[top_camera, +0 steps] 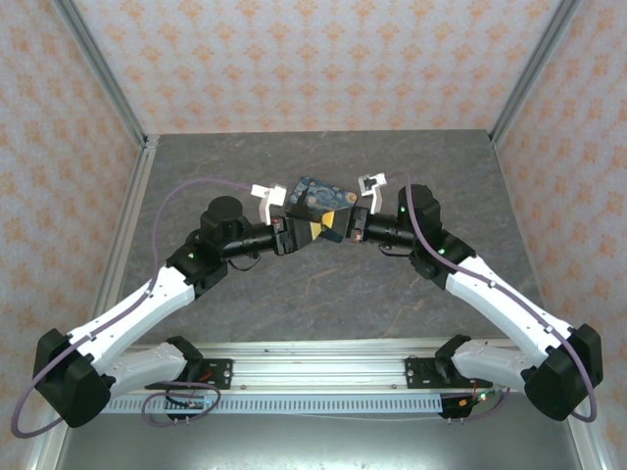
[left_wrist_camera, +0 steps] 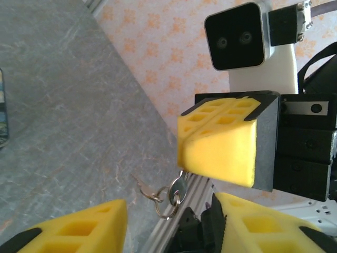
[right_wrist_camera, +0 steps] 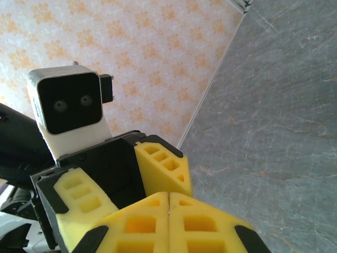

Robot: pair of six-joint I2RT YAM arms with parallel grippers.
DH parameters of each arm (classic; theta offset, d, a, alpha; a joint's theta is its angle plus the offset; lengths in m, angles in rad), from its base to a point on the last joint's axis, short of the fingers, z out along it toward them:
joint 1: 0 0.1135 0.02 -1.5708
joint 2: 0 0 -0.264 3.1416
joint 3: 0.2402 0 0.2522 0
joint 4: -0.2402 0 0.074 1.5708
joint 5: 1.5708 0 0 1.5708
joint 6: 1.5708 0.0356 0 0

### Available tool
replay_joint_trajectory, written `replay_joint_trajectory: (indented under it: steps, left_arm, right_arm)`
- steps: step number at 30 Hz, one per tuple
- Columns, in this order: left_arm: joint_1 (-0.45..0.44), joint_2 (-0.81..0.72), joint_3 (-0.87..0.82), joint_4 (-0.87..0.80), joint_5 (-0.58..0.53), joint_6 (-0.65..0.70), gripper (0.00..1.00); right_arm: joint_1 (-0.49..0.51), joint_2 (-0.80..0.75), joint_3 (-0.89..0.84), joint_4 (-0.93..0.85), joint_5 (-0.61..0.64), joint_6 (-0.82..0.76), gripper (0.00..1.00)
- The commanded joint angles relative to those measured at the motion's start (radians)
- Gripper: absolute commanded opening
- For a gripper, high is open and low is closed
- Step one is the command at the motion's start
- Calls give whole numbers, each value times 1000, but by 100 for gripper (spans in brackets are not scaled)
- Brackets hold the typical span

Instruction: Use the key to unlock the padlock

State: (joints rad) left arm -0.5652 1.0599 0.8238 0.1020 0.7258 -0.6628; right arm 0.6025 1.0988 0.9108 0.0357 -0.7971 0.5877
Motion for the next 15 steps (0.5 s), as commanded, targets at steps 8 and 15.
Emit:
replay_joint_trajectory:
  steps: [8,15]
  left_arm:
    - [27,-13,-46,145,85,-34,44]
    - [28,-2,-76,178,84,-41,41]
  right_arm:
    - [5,55,26,66,-79,-26,0]
    - [5,55,16,117,-80,5,0]
